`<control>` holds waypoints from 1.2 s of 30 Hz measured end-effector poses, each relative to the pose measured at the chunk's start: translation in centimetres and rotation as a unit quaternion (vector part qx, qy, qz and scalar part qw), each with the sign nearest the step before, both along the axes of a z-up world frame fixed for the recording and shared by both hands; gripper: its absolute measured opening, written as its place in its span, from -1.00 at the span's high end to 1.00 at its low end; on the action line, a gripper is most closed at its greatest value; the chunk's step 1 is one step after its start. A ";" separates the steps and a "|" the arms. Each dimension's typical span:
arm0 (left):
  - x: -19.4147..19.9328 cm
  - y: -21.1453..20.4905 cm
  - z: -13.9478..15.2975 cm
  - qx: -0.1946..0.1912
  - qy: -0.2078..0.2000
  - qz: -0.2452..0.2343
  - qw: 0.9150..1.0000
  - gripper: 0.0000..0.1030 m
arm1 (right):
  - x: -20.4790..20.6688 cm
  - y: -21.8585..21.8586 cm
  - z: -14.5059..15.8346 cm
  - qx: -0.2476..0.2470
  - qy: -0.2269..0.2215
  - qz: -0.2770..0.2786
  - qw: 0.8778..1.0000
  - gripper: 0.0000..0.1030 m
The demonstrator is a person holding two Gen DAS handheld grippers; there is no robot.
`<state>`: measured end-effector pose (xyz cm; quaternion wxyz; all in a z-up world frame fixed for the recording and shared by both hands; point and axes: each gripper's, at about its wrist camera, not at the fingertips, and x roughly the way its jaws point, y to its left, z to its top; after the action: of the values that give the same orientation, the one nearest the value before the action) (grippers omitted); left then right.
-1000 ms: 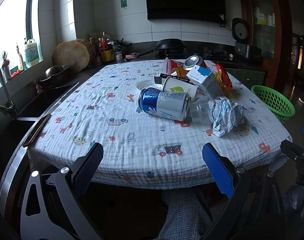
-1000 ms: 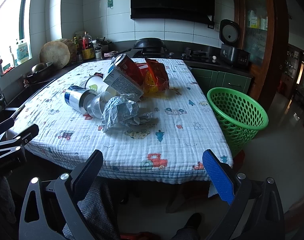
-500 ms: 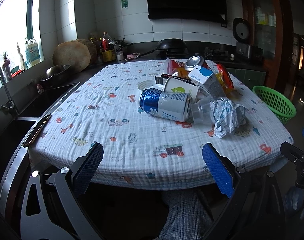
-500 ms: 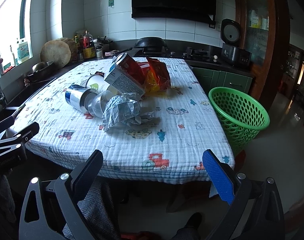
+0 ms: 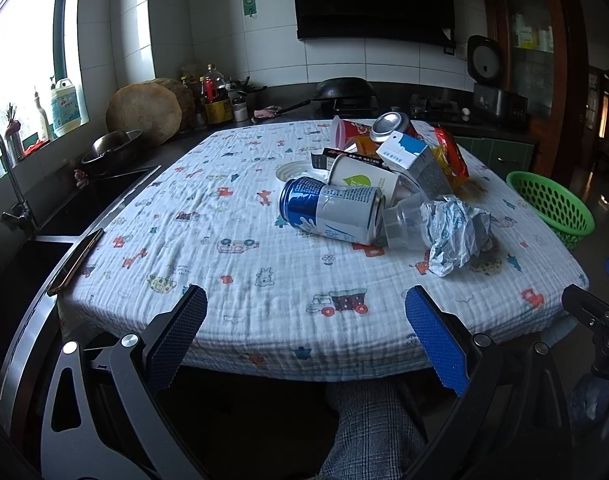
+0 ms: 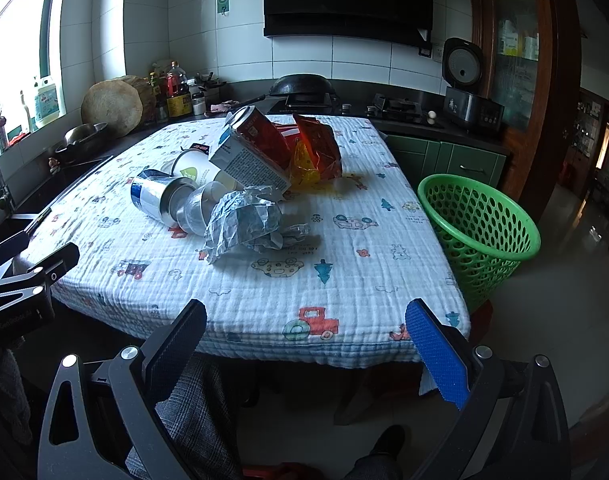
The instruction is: Collect trash
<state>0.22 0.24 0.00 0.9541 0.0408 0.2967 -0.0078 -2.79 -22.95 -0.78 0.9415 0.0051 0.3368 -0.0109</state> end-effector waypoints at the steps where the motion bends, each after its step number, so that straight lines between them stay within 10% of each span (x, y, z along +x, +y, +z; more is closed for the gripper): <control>1: 0.0 0.0 0.0 0.000 0.000 0.000 1.000 -0.90 | 0.0 0.0 0.0 0.001 0.000 0.000 1.000 -0.88; 36: 0.6 0.0 0.4 0.009 -0.007 -0.001 1.000 -0.90 | 0.6 0.3 -0.1 -0.002 -0.006 0.014 1.000 -0.87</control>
<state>0.83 0.23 0.44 0.9557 0.0498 0.2901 -0.0054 -2.23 -22.68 -0.91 0.9436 -0.0017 0.3310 0.0020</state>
